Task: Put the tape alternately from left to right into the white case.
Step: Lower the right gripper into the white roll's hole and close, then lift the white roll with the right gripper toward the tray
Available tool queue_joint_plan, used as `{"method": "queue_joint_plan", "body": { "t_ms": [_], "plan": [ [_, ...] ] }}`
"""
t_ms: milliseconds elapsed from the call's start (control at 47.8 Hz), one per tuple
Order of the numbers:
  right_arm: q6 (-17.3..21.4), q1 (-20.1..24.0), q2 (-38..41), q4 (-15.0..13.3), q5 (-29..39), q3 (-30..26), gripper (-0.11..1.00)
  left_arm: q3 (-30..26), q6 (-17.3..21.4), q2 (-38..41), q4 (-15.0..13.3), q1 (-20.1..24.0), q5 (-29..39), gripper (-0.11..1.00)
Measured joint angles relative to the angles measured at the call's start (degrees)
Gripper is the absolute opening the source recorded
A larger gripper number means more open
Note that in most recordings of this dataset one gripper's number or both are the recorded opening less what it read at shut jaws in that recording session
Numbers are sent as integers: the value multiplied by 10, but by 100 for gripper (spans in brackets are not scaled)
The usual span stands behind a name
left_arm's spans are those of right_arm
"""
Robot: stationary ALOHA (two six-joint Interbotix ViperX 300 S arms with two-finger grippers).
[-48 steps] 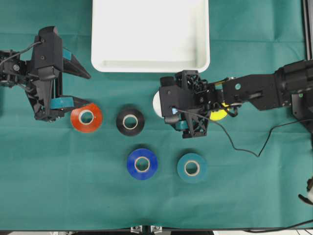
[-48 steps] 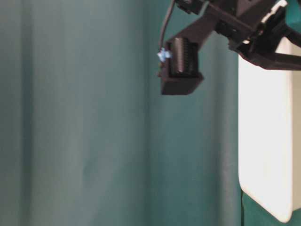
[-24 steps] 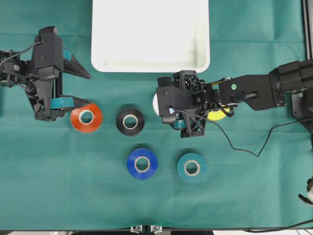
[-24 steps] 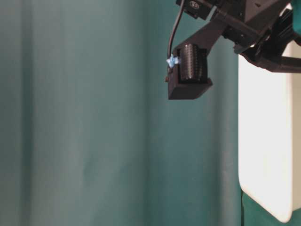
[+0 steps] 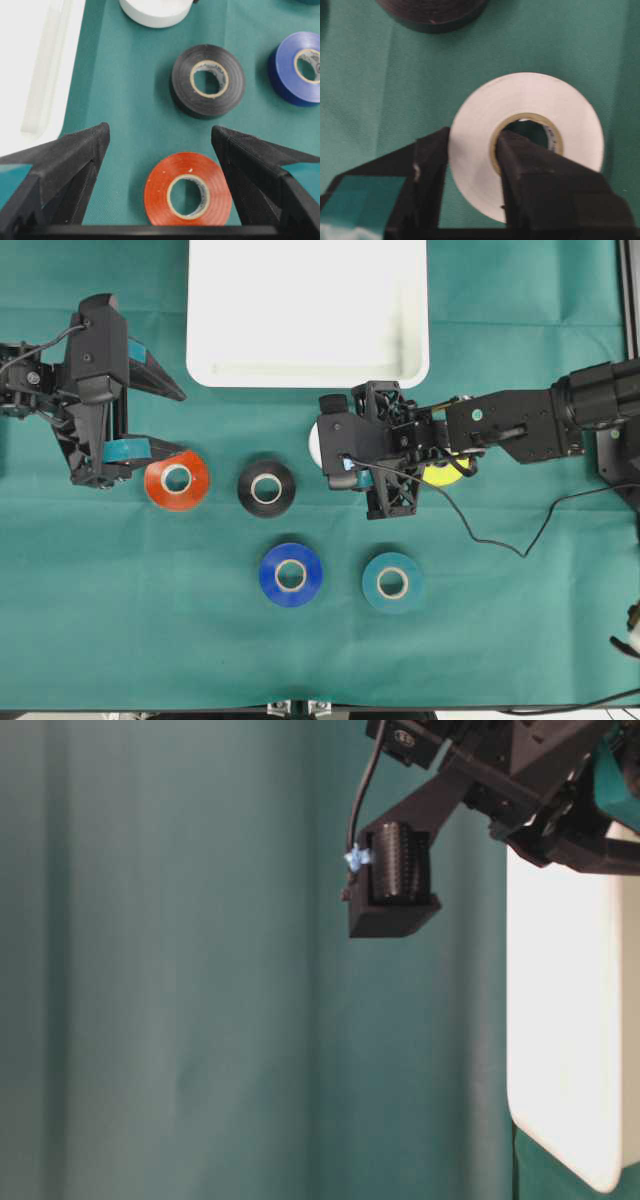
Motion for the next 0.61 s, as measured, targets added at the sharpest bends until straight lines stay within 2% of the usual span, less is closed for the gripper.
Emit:
{"method": "queue_joint_plan", "body": {
  "t_ms": [397,606],
  "plan": [
    [-1,6,-95,0,33,1,29,0,0,1,0,0,0,60],
    [-1,6,-117,0,39,3,29,0,0,1,0,0,0,60]
  ]
}}
